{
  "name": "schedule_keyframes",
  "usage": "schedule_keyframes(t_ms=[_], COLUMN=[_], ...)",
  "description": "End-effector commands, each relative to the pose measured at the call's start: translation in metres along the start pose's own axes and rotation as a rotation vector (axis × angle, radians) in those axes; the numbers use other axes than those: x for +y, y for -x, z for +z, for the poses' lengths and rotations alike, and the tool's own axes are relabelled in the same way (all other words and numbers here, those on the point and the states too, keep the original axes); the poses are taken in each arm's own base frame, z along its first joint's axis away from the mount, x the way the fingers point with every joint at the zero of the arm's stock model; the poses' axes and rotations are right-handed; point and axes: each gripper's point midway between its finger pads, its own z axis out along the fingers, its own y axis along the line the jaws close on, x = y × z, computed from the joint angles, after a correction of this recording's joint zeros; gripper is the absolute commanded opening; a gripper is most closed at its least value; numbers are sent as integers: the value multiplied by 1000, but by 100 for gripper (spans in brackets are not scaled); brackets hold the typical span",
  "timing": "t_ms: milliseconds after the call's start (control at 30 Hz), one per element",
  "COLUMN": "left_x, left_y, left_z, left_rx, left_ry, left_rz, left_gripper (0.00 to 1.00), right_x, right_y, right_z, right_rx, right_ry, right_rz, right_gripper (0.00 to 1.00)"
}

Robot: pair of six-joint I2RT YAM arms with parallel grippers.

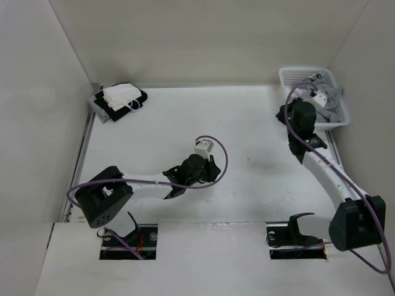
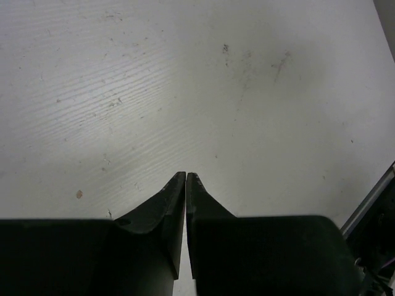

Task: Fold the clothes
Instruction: Grab the tank top from the pile

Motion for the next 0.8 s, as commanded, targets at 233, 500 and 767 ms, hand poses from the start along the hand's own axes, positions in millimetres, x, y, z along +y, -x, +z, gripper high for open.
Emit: schedule_keyframes(t_ms=[233, 500, 767], left_x=[-3, 17, 22], left_y=[45, 39, 40], left_z=[-13, -1, 3], left_rx=[-176, -163, -150], left_ry=[-62, -22, -37], left_rz=[-21, -52, -90], left_gripper=[37, 42, 42], right_x=[-169, -239, -285], right_y=[97, 80, 68], right_z=[129, 197, 221], right_rx=[-66, 47, 91], right_ry=[-518, -609, -662], right_rz=[-66, -107, -83], right_gripper=[21, 46, 52])
